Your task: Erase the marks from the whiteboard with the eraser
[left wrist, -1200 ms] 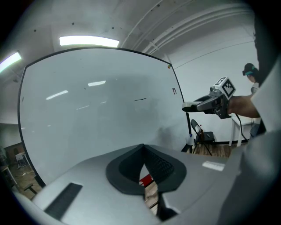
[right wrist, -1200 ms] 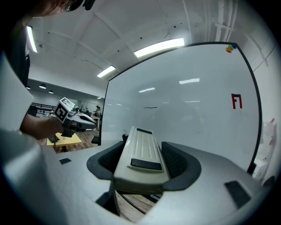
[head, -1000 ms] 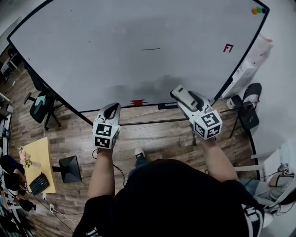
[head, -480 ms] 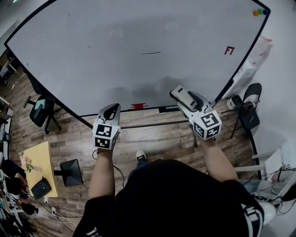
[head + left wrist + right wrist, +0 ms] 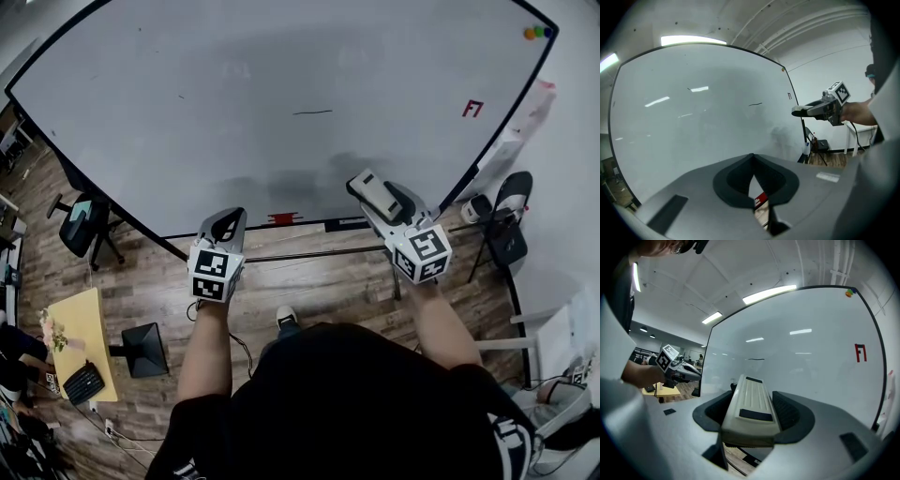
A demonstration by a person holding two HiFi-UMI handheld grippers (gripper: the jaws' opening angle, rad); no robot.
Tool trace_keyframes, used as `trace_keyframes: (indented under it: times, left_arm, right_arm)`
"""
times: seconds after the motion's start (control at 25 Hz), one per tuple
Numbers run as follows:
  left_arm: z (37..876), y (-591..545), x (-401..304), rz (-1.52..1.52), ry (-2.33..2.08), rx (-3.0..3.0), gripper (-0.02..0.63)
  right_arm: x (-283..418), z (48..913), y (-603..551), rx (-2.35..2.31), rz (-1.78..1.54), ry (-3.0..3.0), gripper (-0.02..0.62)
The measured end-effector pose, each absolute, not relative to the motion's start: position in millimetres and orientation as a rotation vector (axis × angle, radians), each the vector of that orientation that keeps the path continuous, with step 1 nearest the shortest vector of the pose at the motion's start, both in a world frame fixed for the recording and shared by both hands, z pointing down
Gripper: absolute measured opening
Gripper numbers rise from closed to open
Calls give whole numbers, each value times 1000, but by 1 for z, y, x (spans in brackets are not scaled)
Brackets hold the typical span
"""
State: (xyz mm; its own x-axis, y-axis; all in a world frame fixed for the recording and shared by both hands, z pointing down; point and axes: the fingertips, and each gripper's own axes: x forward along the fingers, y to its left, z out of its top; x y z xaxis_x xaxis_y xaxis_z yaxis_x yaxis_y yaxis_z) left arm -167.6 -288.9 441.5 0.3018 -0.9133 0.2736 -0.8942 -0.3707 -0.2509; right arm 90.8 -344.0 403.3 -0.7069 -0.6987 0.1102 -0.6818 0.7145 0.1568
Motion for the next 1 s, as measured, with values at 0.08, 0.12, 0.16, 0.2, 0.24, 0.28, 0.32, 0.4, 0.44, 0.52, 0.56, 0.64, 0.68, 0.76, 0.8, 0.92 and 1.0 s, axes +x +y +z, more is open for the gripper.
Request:
trace_keyframes:
  times: [0.08,0.12,0.16,0.2,0.24,0.28,0.32,0.4,0.44,0.52,0.56,0.64,0.68,0.76,0.8,0.92,1.0]
  left_arm:
    - [442,-291,-170,-581,1731,-2493,11]
    - [442,-292,-171,-583,1730,-2493,11]
    - [442,-294,-173,-584,1729,-2494,11]
    - [441,-295,-174,-585,1726,-2494,11]
    - [441,-297,-175,-585,1723,-2494,11]
    - [441,-298,-176,-584,1720,-2493,11]
    - [440,-300,-176,-584,1717,-2493,11]
    - [439,-303,-178,-583,1710,-2492,11]
    - [439,-305,-178,-582,1706,-2492,11]
    - [438,-310,-178,-579,1697,-2494,11]
    - [437,-313,-178,-578,1691,-2494,11]
    - [436,-317,-178,-578,1680,-2492,11]
    - [434,-319,-178,-579,1674,-2490,11]
    - [432,-323,-178,-579,1665,-2486,11]
    - [431,-324,-178,-579,1661,-2484,11]
    - [430,-328,-180,-577,1650,-2481,11]
    - [429,-330,-182,-578,1645,-2481,11]
  right_arm:
    - [88,403,-347,1120,-159,-2758,261]
    - [87,402,-348,1123,-163,-2760,261]
    - [86,401,-350,1127,-168,-2762,261]
    - [85,400,-351,1132,-173,-2763,261]
    - [83,400,-353,1136,-179,-2764,261]
    - [82,399,-355,1139,-184,-2764,261]
    - [81,398,-357,1142,-187,-2764,261]
    - [78,397,-361,1147,-198,-2765,261]
    - [77,395,-362,1150,-207,-2766,261]
    - [76,390,-366,1158,-235,-2770,261]
    - [75,387,-369,1163,-254,-2773,261]
    - [72,378,-374,1175,-301,-2779,261]
    - [70,373,-377,1181,-330,-2782,261]
    - [65,362,-382,1189,-408,-2779,261]
    - [62,357,-385,1193,-455,-2772,261]
    - [53,344,-394,1192,-612,-2730,261]
    - [45,337,-400,1179,-722,-2684,261]
